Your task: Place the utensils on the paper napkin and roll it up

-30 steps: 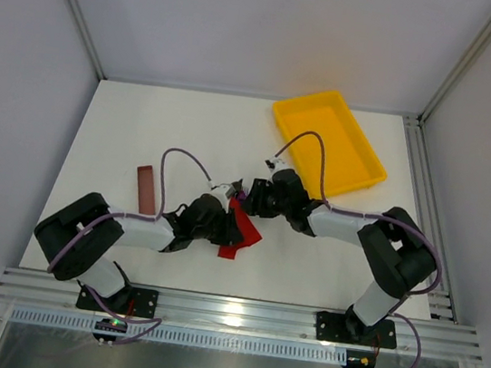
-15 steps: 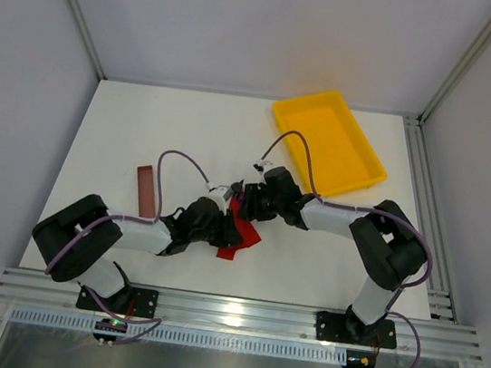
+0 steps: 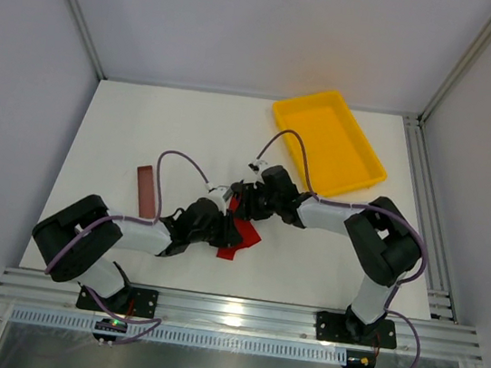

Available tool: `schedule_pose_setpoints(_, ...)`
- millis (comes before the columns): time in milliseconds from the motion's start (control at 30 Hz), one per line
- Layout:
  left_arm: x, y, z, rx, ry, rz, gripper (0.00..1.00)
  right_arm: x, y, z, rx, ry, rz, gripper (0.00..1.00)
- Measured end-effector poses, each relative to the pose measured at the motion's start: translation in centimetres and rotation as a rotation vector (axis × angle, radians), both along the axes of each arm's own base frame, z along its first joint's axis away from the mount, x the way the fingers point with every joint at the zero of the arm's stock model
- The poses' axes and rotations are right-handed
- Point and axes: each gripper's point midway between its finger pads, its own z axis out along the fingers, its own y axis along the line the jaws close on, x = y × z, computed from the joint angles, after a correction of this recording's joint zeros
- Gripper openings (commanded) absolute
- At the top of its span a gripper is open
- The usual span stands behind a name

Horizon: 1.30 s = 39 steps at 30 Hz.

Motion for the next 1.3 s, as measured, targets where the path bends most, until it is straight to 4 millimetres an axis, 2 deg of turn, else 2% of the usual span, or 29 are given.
schedule_pose_setpoints(300,0.0,0.0,0.0,-0.001,-0.004,0.002,0.23,0.0,0.2,-0.2,0.014,-0.002,0.004,0.34)
schedule_pose_setpoints(500,0.0,0.0,0.0,0.000,-0.005,0.003,0.23,-0.1,0.1,-0.6,0.031,-0.005,-0.011,0.13)
schedule_pose_setpoints(533,0.0,0.0,0.0,0.000,-0.005,0.004,0.23,-0.1,0.1,-0.7,0.037,-0.003,-0.016,0.05)
schedule_pose_setpoints(700,0.0,0.0,0.0,-0.001,-0.004,0.004,0.24,-0.2,0.4,-0.5,0.085,-0.003,-0.033,0.04)
schedule_pose_setpoints(733,0.0,0.0,0.0,-0.001,-0.003,0.005,0.27,-0.2,0.5,-0.5,0.095,-0.004,-0.034,0.04)
schedule_pose_setpoints(767,0.0,0.0,0.0,-0.002,-0.001,0.006,0.33,-0.3,0.6,-0.5,0.104,-0.007,-0.035,0.04)
schedule_pose_setpoints(833,0.0,-0.2,0.3,-0.005,0.011,0.010,0.36,-0.3,0.6,-0.5,0.123,-0.016,-0.037,0.04)
schedule_pose_setpoints(967,0.5,0.3,1.3,0.065,0.023,0.038,0.53,-0.4,0.7,-0.4,0.154,-0.037,-0.034,0.04)
schedule_pose_setpoints(1167,2.7,2.5,5.1,0.128,-0.010,0.128,0.54,-0.9,0.7,-0.3,0.194,-0.068,-0.017,0.04)
schedule_pose_setpoints(1233,3.6,3.8,5.5,0.140,-0.003,0.159,0.56,-1.1,0.5,-0.3,0.201,-0.078,-0.014,0.04)
schedule_pose_setpoints(1300,4.1,5.3,4.9,0.169,0.018,0.186,0.57,-1.2,0.4,-0.2,0.201,-0.087,-0.009,0.04)
